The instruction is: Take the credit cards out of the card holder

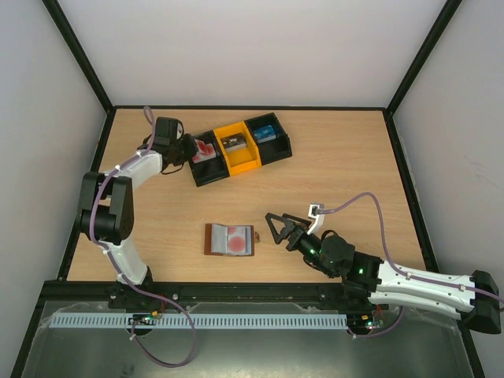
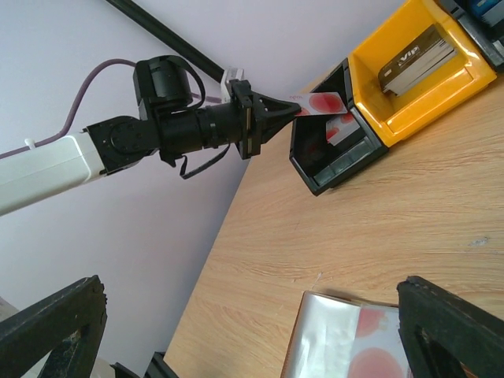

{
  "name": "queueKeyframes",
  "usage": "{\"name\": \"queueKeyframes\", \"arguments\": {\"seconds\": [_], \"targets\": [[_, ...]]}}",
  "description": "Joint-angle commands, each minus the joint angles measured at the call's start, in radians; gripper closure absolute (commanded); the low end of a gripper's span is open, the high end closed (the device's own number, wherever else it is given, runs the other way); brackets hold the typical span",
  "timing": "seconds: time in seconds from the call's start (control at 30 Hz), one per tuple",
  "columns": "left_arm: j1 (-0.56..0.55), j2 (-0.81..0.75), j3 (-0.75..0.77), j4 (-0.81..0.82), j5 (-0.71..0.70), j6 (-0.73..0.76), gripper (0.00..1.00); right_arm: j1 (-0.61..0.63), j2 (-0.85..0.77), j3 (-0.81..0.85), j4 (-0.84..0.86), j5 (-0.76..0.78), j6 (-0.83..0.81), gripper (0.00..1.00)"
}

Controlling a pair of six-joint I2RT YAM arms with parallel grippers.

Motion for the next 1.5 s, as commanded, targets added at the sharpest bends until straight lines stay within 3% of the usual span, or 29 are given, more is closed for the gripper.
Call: {"name": "queueKeyframes", "arguments": {"seconds": [0.0,0.8,1.33,1.47], "targets": [[0.005,0.033,0.042,0.001,0.020,0.013,0.97,0.004,-0.001,0.022,-0.011,0.041,-0.021,0.02],[0.006,0.147,0.091,0.016,-0.016,-0.009,0.96,0.004,-0.052,0.013,-0.073,0.086,-0.015,0.02],[0.028,0.132,0.115,-0.036,-0.014,0.000,0.78,0.003,-0.076,0.012,-0.096,0.084,0.025,0.02],[0.037,0.100,0.116,-0.038,-0.010,-0.004,0.68,0.004,-0.080,0.015,-0.106,0.080,0.038,0.02]]}}
